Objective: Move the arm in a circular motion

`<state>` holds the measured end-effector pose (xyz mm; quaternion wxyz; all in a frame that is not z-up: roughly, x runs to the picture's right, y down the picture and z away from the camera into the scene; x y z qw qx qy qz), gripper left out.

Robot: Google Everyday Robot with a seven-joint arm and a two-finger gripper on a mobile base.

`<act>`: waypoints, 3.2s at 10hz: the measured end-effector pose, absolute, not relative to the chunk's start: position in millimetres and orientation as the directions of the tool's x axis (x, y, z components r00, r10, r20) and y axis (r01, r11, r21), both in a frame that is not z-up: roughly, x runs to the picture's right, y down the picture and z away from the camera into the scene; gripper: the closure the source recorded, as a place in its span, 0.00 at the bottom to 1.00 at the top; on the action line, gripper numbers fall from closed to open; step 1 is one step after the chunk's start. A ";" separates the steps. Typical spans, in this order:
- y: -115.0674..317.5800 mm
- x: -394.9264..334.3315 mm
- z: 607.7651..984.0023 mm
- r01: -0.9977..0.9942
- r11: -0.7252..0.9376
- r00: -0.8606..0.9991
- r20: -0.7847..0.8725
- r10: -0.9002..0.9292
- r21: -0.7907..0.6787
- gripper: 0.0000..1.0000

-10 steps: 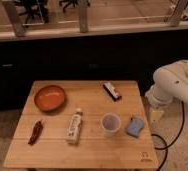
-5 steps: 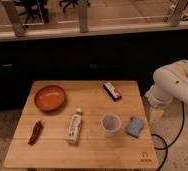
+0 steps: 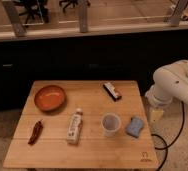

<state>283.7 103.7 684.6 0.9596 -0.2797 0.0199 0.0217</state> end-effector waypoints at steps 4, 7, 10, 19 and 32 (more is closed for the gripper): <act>78.9 255.7 694.5 -0.042 0.853 0.999 -0.041 0.024 -0.519 0.20; 72.4 249.7 692.4 -0.036 0.858 0.999 -0.035 0.021 -0.512 0.20; 69.1 231.7 689.9 -0.033 0.861 0.999 -0.027 0.023 -0.507 0.20; 66.4 199.5 687.1 -0.018 0.871 1.000 -0.006 0.018 -0.491 0.20; 54.8 137.6 693.8 0.019 0.879 1.000 0.024 -0.009 -0.477 0.20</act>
